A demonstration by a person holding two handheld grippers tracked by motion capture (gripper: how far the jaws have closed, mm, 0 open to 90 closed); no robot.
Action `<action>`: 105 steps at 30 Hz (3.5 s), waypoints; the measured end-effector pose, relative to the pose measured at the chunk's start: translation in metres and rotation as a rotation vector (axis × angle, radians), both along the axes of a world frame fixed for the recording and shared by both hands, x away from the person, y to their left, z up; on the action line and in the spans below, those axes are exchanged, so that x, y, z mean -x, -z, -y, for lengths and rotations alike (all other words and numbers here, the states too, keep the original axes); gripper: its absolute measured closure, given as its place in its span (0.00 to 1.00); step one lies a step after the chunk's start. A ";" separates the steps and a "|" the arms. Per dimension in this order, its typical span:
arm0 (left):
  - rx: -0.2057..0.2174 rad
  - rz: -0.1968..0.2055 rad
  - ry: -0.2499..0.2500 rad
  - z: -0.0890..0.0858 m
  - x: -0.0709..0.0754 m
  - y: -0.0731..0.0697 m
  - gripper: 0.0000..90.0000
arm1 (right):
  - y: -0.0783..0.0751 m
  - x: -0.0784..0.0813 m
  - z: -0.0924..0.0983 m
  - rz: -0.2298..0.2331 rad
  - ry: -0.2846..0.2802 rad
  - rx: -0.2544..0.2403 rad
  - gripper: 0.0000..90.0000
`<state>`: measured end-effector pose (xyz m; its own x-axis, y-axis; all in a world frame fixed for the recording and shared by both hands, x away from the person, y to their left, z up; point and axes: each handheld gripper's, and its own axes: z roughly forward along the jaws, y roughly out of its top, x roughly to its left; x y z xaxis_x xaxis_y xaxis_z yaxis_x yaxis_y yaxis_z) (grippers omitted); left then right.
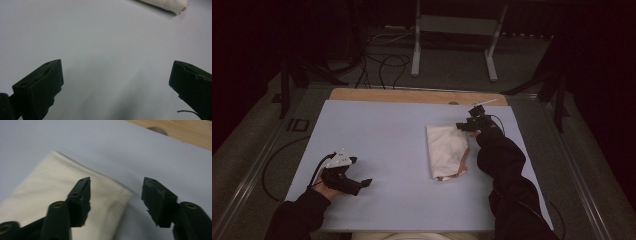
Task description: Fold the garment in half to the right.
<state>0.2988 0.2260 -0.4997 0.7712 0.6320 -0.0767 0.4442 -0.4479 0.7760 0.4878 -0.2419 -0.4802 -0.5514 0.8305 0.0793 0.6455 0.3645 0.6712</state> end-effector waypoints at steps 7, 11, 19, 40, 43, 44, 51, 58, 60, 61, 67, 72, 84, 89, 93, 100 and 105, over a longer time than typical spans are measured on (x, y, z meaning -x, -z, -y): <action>0.013 -0.001 0.001 -0.008 0.004 -0.001 0.00 | -0.004 0.006 -0.020 -0.036 -0.103 -0.064 0.18; 0.022 -0.004 0.002 -0.012 0.005 0.000 0.00 | -0.007 0.009 -0.028 -0.027 -0.125 -0.071 0.15; 0.029 -0.005 0.003 -0.015 0.005 0.000 0.00 | -0.012 0.018 -0.039 -0.015 -0.163 -0.073 0.15; 0.027 0.005 0.014 -0.018 0.007 -0.002 0.00 | -0.037 0.071 -0.031 0.061 -0.245 -0.086 0.12; 0.030 0.007 0.015 -0.019 0.008 -0.002 0.00 | -0.036 0.078 -0.029 0.075 -0.257 -0.084 0.12; 0.030 0.008 0.016 -0.019 0.008 -0.002 0.00 | -0.036 0.083 -0.027 0.076 -0.258 -0.090 0.12; 0.026 0.005 0.020 -0.019 0.008 -0.002 0.00 | -0.026 0.104 -0.015 0.076 -0.266 -0.087 0.12; 0.025 0.000 0.023 -0.018 0.008 -0.002 0.00 | -0.015 0.126 0.002 0.082 -0.239 -0.102 0.12; 0.027 0.000 0.023 -0.018 0.008 -0.002 0.00 | -0.012 0.132 0.006 0.084 -0.234 -0.103 0.12; 0.028 0.000 0.024 -0.018 0.008 -0.002 0.00 | -0.011 0.134 0.007 0.086 -0.230 -0.101 0.12; 0.027 0.000 0.021 -0.018 0.009 -0.002 0.00 | -0.005 0.149 0.016 0.095 -0.208 -0.106 0.12; 0.028 0.001 0.023 -0.019 0.009 -0.002 0.00 | 0.002 0.161 0.021 0.080 -0.210 -0.098 0.12; 0.020 -0.001 0.031 -0.016 0.010 -0.001 0.00 | 0.025 0.183 0.035 0.064 -0.182 -0.109 0.12; 0.018 -0.003 0.037 -0.016 0.010 0.000 0.00 | 0.033 0.192 0.039 0.075 -0.153 -0.115 0.12; 0.020 -0.005 0.038 -0.016 0.010 0.001 0.00 | 0.039 0.195 0.039 0.068 -0.140 -0.096 0.12; 0.017 -0.003 0.040 -0.013 0.011 0.002 0.00 | 0.042 0.194 0.034 0.125 -0.128 -0.052 0.12; 0.008 -0.002 0.046 -0.013 0.011 0.003 0.00 | 0.044 0.191 0.031 0.123 -0.129 -0.022 0.12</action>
